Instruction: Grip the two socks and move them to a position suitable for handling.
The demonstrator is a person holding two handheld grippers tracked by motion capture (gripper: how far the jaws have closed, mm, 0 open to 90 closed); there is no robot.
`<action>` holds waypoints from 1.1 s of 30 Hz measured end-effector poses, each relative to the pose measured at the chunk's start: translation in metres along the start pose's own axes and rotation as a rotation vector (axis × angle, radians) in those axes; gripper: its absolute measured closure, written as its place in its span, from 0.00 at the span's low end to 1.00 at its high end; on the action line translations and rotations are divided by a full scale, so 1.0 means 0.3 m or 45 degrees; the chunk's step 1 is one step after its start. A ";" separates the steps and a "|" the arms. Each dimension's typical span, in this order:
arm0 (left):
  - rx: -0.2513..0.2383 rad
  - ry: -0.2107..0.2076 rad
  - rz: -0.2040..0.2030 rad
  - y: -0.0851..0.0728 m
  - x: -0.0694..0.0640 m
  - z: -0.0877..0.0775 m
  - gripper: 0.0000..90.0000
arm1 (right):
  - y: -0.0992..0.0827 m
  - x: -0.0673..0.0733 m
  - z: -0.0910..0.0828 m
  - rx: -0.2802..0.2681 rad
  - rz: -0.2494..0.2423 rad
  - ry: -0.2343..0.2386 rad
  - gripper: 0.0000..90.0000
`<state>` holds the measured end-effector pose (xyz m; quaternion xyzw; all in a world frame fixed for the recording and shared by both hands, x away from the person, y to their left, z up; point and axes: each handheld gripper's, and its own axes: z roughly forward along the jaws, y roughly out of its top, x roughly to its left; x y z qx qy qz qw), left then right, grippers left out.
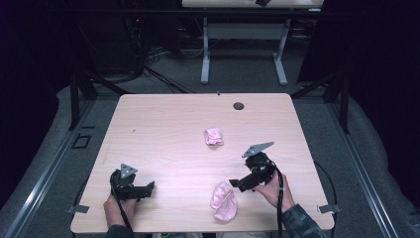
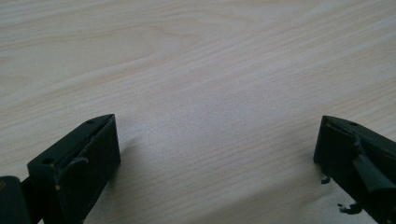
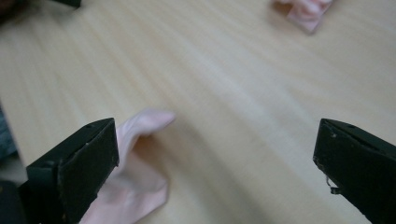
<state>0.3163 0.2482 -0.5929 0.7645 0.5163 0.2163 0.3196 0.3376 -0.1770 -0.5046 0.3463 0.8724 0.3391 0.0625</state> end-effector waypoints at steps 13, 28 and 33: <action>0.000 -0.001 0.001 0.000 0.000 0.000 0.01 | 0.259 -0.130 0.169 0.032 -0.037 -0.058 0.00; 0.000 -0.003 0.004 0.001 0.001 0.000 0.01 | 0.411 -0.253 0.433 0.100 0.003 -0.136 0.24; 0.000 -0.004 0.005 0.000 0.001 0.000 0.01 | 0.408 -0.271 0.491 0.147 0.046 -0.156 0.40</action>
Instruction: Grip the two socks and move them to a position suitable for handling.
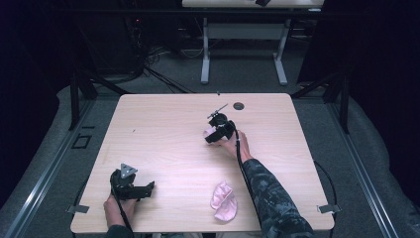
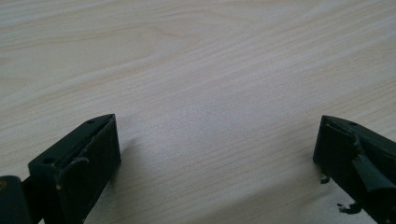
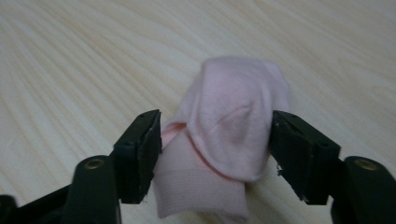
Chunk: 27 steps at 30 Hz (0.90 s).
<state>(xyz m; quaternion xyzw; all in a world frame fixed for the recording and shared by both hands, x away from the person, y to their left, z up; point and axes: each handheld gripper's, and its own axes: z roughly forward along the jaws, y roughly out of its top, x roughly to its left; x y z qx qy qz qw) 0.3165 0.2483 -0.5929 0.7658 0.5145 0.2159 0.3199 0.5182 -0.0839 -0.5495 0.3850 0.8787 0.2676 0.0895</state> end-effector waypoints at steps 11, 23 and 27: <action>-0.001 -0.002 0.002 0.000 0.000 0.000 0.01 | -0.030 -0.019 -0.005 -0.002 0.066 -0.001 0.84; -0.002 -0.002 0.002 0.000 0.000 0.000 0.01 | -0.148 0.120 -0.288 -0.096 -0.042 0.101 0.83; -0.003 -0.001 0.002 0.000 0.000 0.000 0.01 | -0.221 0.156 -0.251 -0.022 -0.052 0.140 0.81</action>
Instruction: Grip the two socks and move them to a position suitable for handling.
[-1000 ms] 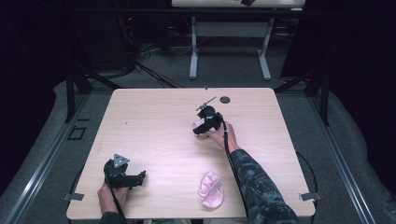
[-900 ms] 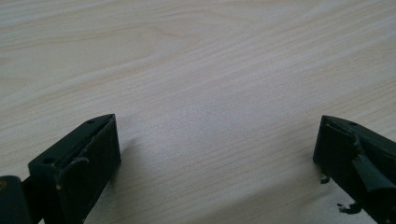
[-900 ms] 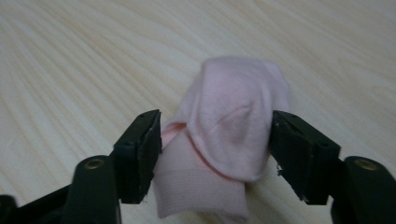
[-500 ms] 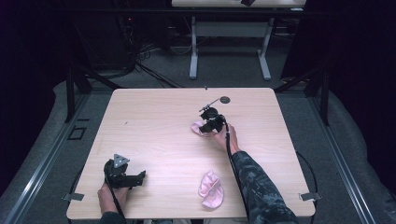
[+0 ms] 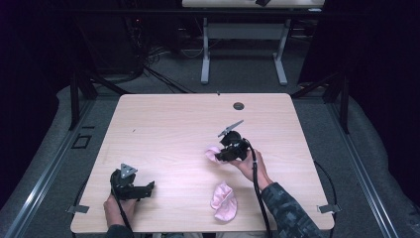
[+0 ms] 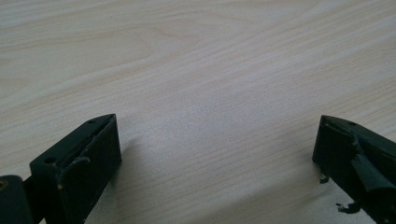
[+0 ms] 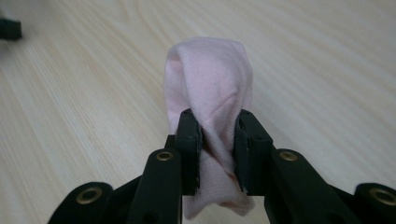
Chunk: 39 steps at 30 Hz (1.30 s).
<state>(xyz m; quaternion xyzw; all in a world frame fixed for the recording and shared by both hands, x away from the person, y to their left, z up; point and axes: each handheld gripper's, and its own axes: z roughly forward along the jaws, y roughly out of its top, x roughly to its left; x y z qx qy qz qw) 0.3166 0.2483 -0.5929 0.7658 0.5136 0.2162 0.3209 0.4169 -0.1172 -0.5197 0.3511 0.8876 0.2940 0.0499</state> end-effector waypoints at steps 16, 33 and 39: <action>0.006 0.002 -0.004 0.002 -0.001 0.001 0.00 | -0.139 -0.009 -0.121 -0.152 0.089 0.003 0.27; -0.083 -0.298 0.136 0.069 -0.302 -0.118 0.00 | -0.387 0.054 -0.272 -0.220 0.169 -0.063 0.21; -0.058 -0.341 0.195 0.067 -0.402 -0.121 0.01 | -0.430 0.136 -0.213 -0.168 0.121 -0.005 0.22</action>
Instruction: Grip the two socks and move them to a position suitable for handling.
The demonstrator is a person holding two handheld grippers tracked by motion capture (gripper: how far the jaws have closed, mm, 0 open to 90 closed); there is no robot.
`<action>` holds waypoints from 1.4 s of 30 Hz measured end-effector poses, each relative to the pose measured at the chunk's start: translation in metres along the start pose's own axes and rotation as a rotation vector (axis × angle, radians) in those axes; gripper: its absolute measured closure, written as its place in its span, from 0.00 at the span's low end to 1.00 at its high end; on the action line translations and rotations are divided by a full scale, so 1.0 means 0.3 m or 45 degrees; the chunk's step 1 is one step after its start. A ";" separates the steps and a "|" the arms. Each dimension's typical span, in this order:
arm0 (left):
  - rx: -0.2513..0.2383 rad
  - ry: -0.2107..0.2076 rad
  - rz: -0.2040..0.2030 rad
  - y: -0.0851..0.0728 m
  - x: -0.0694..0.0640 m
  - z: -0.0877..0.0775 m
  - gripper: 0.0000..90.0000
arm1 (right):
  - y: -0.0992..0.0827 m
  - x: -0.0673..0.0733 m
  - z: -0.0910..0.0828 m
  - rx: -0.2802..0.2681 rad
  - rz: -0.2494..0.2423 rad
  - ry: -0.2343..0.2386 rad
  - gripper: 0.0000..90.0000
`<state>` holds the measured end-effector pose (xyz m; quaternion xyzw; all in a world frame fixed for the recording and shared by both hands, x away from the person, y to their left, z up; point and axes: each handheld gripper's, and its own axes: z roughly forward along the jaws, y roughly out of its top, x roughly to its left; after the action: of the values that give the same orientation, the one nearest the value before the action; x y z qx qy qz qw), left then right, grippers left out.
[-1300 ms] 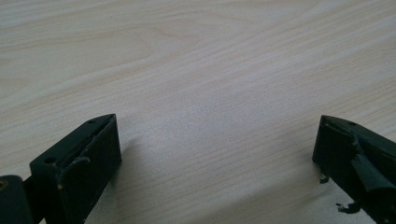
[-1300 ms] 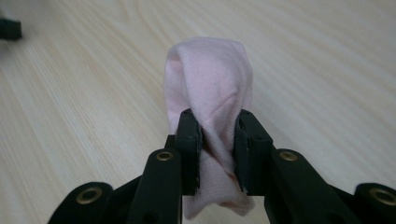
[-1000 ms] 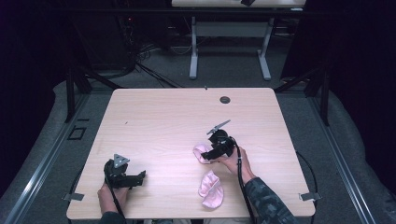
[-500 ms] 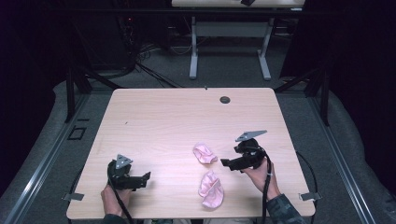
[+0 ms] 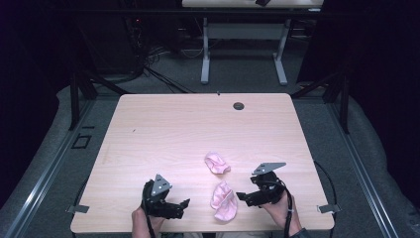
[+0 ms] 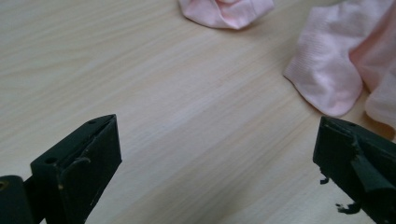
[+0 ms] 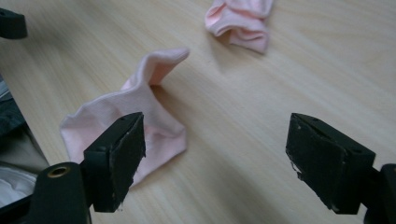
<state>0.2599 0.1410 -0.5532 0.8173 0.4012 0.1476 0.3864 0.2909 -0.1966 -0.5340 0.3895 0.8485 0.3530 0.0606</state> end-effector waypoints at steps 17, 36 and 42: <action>0.064 -0.291 0.078 0.036 -0.183 0.097 0.18 | 0.015 0.093 0.160 0.017 0.053 0.044 0.27; 0.132 -0.266 0.089 0.055 -0.191 0.120 0.98 | 0.113 -0.058 0.066 -0.115 -0.015 0.240 0.40; 0.135 -0.258 0.111 0.062 -0.155 0.077 0.99 | 0.129 -0.053 0.077 -0.116 -0.010 0.239 0.46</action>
<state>0.2532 0.0862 -0.5513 0.8640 0.3313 0.0593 0.3743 0.3344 -0.1777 -0.5290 0.3483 0.8351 0.4258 0.0000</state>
